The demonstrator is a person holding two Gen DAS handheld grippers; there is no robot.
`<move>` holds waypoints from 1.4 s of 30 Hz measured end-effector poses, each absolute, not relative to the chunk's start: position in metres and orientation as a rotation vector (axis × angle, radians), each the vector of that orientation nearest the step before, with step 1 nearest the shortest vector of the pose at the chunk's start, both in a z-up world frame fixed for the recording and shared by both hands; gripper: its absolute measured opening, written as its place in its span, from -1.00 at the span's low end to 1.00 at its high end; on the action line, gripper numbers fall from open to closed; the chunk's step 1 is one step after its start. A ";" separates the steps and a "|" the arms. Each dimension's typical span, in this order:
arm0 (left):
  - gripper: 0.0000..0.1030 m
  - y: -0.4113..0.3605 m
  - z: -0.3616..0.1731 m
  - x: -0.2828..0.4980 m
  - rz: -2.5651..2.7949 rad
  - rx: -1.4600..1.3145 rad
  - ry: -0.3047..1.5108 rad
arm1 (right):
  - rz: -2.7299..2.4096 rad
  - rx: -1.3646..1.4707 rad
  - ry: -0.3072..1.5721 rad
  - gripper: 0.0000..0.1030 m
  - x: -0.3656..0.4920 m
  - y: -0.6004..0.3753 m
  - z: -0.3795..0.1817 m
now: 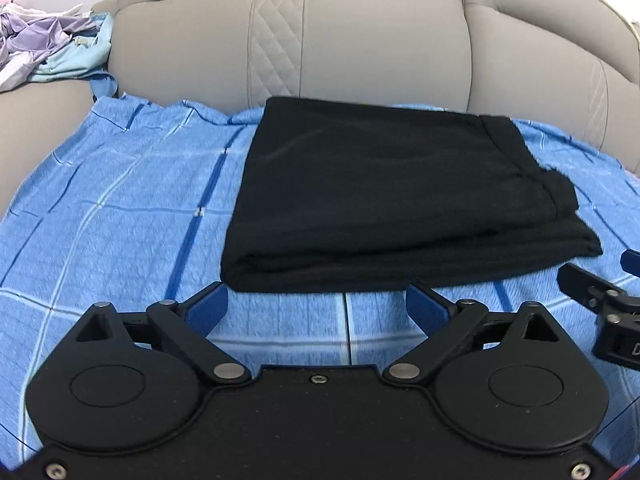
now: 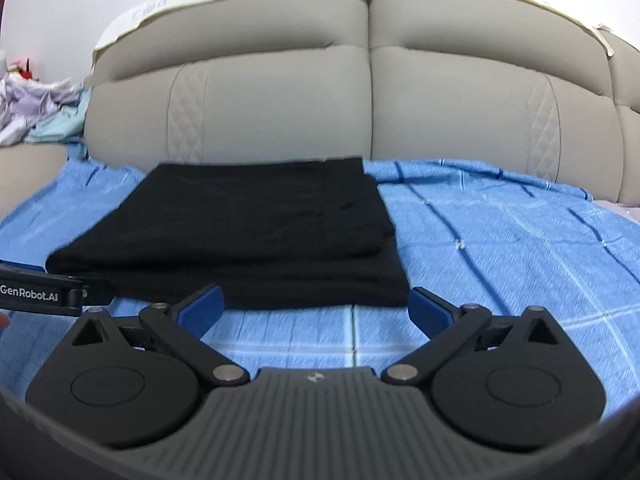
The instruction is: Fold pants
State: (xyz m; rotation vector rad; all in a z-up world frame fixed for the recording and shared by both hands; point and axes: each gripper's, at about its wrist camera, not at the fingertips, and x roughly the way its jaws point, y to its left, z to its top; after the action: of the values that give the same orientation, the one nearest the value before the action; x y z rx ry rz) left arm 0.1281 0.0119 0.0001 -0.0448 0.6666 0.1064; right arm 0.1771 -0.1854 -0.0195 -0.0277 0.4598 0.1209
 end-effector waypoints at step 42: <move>1.00 0.010 -0.009 0.143 0.096 -0.028 0.683 | 0.081 -0.071 0.451 1.00 0.178 -0.171 -0.047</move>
State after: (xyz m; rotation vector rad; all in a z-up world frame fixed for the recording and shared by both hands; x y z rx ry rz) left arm 0.1426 0.0099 -0.0091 -0.0281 0.6829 0.0956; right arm 0.1782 -0.1706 -0.0474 -0.0711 0.4508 0.0809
